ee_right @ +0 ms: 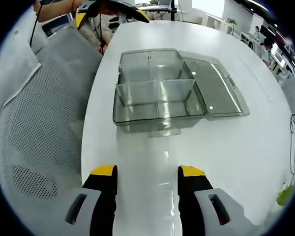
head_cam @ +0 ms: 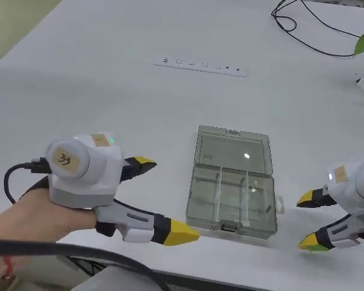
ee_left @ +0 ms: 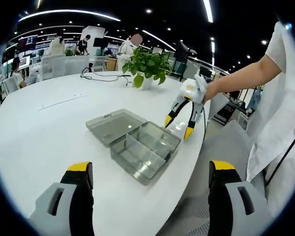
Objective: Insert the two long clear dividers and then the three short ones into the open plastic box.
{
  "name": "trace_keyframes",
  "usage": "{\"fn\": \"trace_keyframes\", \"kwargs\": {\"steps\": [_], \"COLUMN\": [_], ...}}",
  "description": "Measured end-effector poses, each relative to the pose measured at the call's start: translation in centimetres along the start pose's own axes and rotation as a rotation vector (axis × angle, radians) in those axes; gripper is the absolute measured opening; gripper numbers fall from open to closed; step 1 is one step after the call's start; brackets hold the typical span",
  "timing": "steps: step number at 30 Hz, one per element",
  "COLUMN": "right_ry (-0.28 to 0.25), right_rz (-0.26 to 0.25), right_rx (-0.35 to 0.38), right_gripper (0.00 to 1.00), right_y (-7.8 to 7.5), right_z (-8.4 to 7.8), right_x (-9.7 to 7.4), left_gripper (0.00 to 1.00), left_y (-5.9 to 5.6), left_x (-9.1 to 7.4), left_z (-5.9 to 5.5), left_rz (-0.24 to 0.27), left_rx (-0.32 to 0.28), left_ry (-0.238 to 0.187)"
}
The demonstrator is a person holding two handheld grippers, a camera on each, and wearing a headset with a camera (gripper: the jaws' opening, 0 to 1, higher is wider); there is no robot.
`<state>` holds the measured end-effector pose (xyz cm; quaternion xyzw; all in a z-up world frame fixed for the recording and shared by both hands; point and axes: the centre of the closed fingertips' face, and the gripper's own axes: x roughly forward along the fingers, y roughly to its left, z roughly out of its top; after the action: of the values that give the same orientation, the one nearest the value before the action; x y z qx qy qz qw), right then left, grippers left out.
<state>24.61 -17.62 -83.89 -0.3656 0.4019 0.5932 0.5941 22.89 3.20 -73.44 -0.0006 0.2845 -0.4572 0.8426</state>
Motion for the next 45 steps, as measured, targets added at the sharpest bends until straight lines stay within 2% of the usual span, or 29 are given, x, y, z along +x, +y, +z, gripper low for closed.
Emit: {"fn": "trace_keyframes", "kwargs": {"steps": [7, 8, 13, 16, 21, 30, 39, 45], "right_ry": [0.061, 0.059, 0.063, 0.065, 0.072, 0.084, 0.051, 0.021], "right_rz": [0.002, -0.007, -0.021, -0.023, -0.026, -0.049, -0.095, -0.145], "right_rx": [-0.061, -0.095, -0.088, -0.089, -0.092, -0.094, -0.077, -0.082], "right_gripper": [0.46, 0.45, 0.41, 0.40, 0.34, 0.33, 0.33, 0.33], "right_y": [-0.1, -0.6, -1.1, -1.1, -1.0, -1.2, -1.1, -1.3], "right_z": [-0.9, -1.0, -1.3, -1.3, -1.3, -1.4, -0.7, 0.5], "right_x": [1.1, 1.3, 1.1, 1.1, 1.1, 1.0, -0.2, -1.9], "left_gripper": [1.00, 1.00, 1.00, 1.00, 1.00, 1.00, 0.99, 0.98], "left_y": [-0.1, 0.0, 0.1, 0.0, 0.1, 0.1, 0.1, 0.0], "left_x": [-0.2, -0.2, -0.2, -0.1, 0.0, 0.2, 0.3, 0.3], "left_z": [0.0, -0.1, -0.2, -0.2, -0.2, -0.1, 0.3, 1.4], "left_rz": [0.004, 0.006, 0.007, 0.004, -0.002, -0.011, -0.014, -0.014], "left_rx": [0.000, -0.002, -0.006, -0.005, -0.003, -0.003, -0.005, -0.026], "left_ry": [0.000, 0.000, 0.000, -0.001, 0.000, -0.004, -0.009, -0.037]}}
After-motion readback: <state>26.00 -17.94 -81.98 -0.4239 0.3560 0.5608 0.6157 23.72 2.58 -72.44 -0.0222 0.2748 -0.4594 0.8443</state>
